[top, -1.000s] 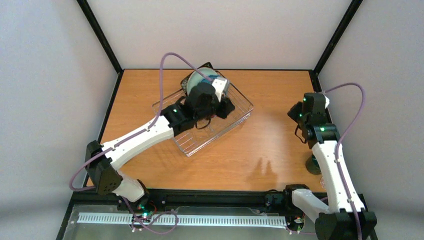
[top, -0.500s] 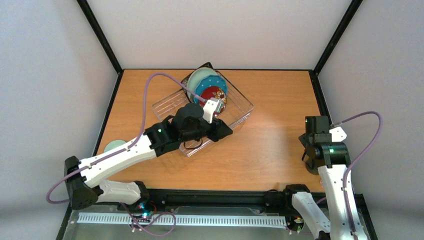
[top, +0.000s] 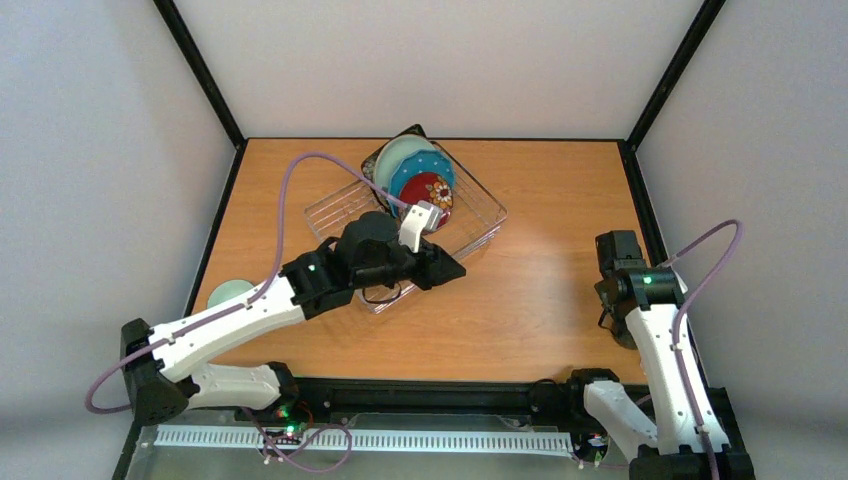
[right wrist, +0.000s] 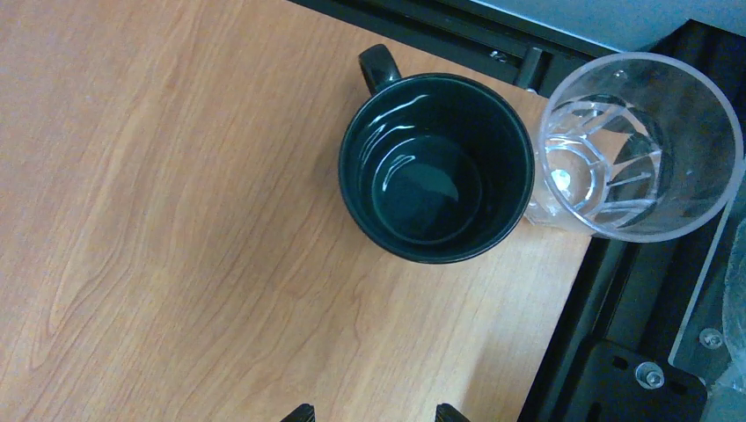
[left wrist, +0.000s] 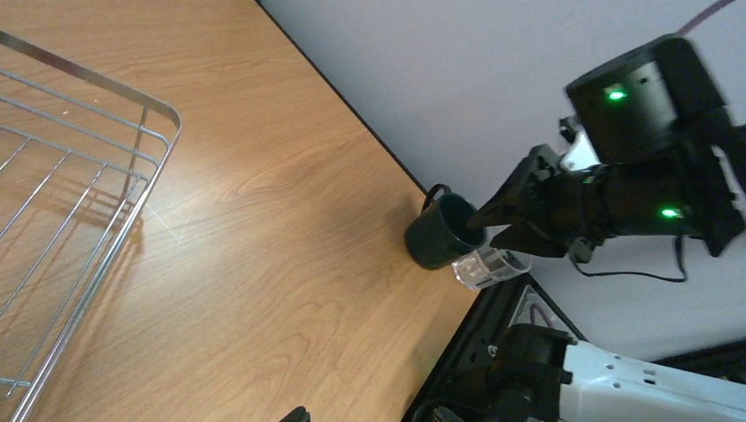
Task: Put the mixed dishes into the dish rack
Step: Grab the cup at the corner of the board.
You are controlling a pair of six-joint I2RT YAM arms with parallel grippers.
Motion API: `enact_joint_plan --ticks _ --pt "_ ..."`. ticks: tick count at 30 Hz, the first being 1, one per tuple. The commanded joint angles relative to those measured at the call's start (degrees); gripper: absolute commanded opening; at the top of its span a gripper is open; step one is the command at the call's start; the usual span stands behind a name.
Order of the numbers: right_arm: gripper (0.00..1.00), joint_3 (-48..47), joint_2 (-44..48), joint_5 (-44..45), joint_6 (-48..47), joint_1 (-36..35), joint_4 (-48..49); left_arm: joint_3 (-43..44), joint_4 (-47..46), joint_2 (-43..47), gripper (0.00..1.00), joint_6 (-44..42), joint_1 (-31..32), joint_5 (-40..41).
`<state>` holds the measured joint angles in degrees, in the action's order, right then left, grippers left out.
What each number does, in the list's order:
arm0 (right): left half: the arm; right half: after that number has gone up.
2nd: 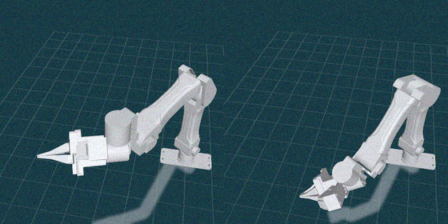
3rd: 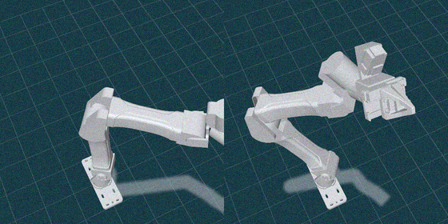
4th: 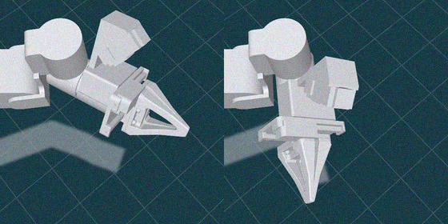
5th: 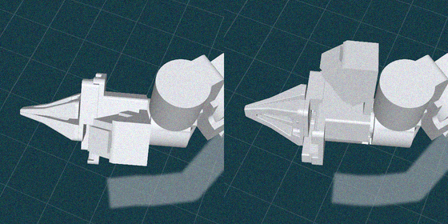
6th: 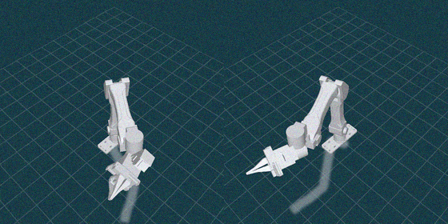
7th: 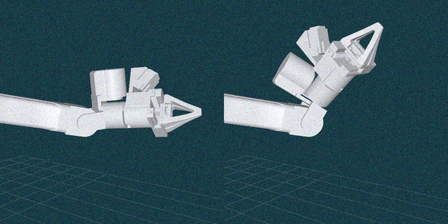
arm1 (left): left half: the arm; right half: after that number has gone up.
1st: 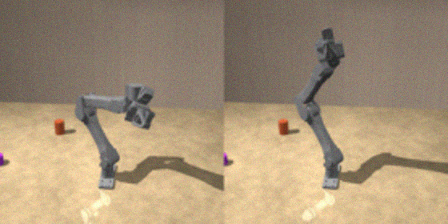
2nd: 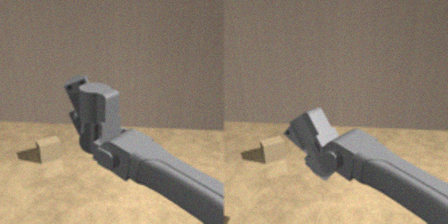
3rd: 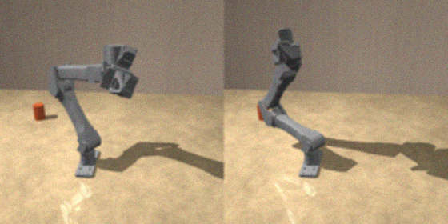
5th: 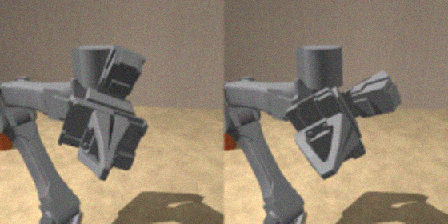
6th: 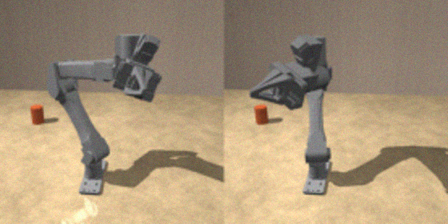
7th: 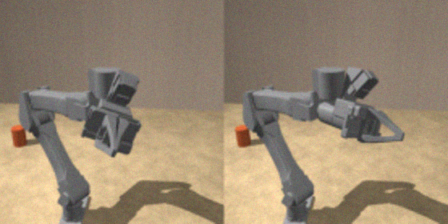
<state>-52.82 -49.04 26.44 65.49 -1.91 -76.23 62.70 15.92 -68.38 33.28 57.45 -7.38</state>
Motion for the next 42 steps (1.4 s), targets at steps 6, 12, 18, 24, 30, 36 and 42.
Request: enact_joint_plan --ticks 6,12,18,24,30,36,42 --pt "0.8 0.4 -3.9 3.1 2.0 5.4 3.7 0.2 -0.7 4.5 0.78 -0.8 0.7 -3.9" --pt "0.8 1.3 -7.1 -0.1 -6.7 12.9 11.3 0.9 0.6 5.7 0.81 -2.7 0.7 -3.4" --pt "0.8 4.2 -9.6 -3.1 -12.4 18.1 17.8 1.0 0.8 5.4 0.83 -4.3 0.7 -2.0" --pt "0.8 5.3 -11.3 -5.1 -13.9 21.0 21.8 1.1 0.6 4.6 0.83 -4.8 0.7 -2.5" --pt "0.8 7.7 -13.0 -8.0 -14.3 23.6 25.1 1.9 1.3 4.0 0.85 -5.9 0.7 -1.5" --pt "0.8 9.1 -14.9 -9.0 -15.1 24.9 27.3 2.1 1.3 3.2 0.85 -5.9 0.7 -1.5" --pt "0.8 10.3 -16.0 -9.7 -16.3 26.7 29.5 2.6 1.5 2.8 0.85 -5.9 0.7 -1.2"
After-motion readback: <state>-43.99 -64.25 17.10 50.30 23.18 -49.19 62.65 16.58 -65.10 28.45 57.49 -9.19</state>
